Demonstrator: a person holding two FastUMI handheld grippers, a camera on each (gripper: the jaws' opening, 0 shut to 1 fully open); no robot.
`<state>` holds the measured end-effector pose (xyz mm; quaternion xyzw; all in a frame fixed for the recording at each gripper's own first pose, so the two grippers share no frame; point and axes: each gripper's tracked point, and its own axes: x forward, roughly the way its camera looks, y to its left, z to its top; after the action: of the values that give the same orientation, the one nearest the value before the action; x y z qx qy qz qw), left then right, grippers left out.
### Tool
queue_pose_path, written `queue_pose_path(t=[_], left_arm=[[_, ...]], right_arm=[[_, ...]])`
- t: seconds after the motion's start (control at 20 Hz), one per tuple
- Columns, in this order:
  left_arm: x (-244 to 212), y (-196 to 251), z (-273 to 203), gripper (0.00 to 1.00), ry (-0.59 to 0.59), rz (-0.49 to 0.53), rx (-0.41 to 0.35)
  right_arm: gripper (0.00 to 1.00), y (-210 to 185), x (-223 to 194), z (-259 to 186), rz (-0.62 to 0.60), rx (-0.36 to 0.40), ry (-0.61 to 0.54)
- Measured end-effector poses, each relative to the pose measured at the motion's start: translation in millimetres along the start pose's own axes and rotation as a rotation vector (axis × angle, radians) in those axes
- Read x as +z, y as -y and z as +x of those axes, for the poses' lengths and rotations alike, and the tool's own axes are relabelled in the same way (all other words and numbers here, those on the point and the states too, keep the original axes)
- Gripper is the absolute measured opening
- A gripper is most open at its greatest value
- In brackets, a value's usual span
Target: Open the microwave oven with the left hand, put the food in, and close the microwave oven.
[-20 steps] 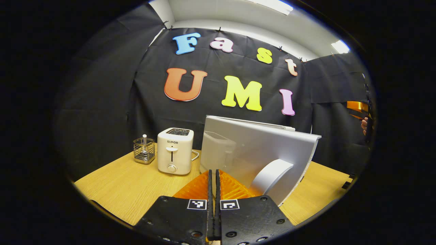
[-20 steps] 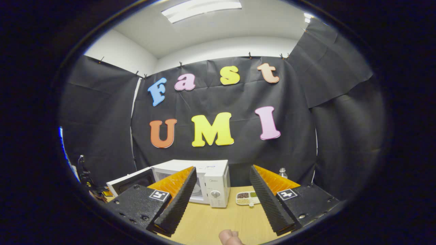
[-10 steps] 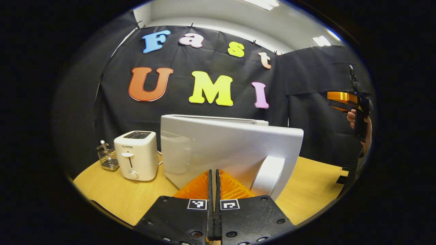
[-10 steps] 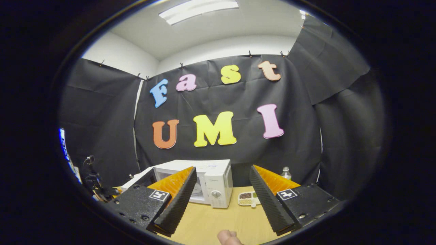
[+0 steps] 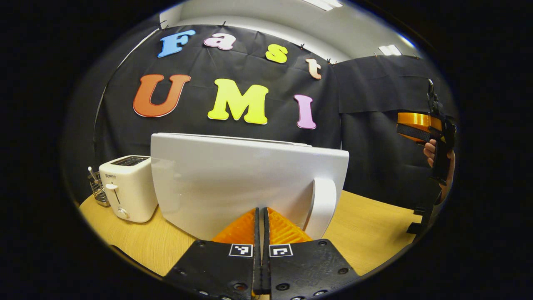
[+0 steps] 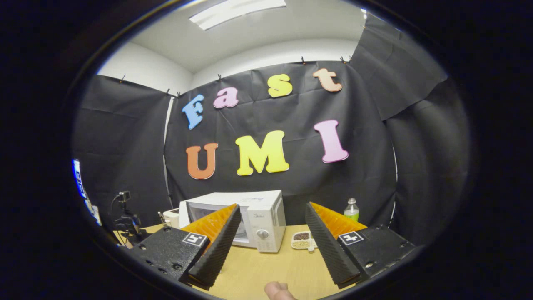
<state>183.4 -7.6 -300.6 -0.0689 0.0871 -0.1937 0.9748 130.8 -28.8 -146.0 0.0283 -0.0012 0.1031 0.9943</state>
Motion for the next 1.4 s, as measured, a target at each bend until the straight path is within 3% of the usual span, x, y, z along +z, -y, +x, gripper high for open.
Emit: queue_pose_path(t=[0.05,0.1,0.45,0.65,0.7,0.75,0.8,0.85,0.9,1.0,1.05,1.15,1.2,1.3,1.35,1.4], left_arm=[[0,2,9,0.00,-0.002,-0.012,0.006],[2,3,18,0.00,-0.002,-0.024,0.022],[11,7,89,0.00,-0.005,0.051,0.130],[12,-10,133,0.00,-0.005,0.084,0.208],[9,-19,141,0.00,-0.014,0.086,0.248],[8,-26,147,0.00,-0.017,0.093,0.285],[2,-26,148,0.00,-0.037,0.089,0.300],[7,-26,152,0.01,0.000,0.103,0.313],[7,-26,148,0.01,-0.009,0.118,0.322],[4,-26,148,0.01,-0.027,0.110,0.330],[1,-26,148,0.01,-0.049,0.079,0.327],[-10,-26,146,0.01,-0.085,0.005,0.320],[-16,-29,141,0.01,-0.107,-0.021,0.330],[-25,-36,123,0.01,-0.151,-0.051,0.379],[-29,-36,112,0.01,-0.171,-0.069,0.394],[-32,-27,102,0.01,-0.184,-0.093,0.379]], right_arm=[[0.99,3,-1,0,-0.006,-0.002,0.003],[1.00,6,-1,0,-0.013,-0.004,0.011],[0.99,19,-10,-7,-0.081,-0.018,0.029],[1.00,8,-25,-19,-0.068,0.011,-0.019],[0.90,7,-29,-22,-0.078,0.007,-0.034],[0.91,8,-30,-27,-0.084,0.001,-0.044],[0.91,6,-31,-31,-0.088,0.000,-0.049],[1.00,3,-33,-36,-0.086,-0.002,-0.057],[0.91,3,-34,-41,-0.085,-0.003,-0.066],[0.91,2,-36,-50,-0.080,-0.010,-0.080],[1.00,3,-37,-54,-0.077,-0.018,-0.086],[1.00,5,-38,-63,-0.058,-0.036,-0.094],[0.91,4,-39,-67,-0.048,-0.043,-0.104],[0.91,3,-44,-74,-0.040,-0.051,-0.125],[1.00,3,-44,-77,-0.038,-0.052,-0.130],[0.91,2,-42,-82,-0.037,-0.054,-0.130]])
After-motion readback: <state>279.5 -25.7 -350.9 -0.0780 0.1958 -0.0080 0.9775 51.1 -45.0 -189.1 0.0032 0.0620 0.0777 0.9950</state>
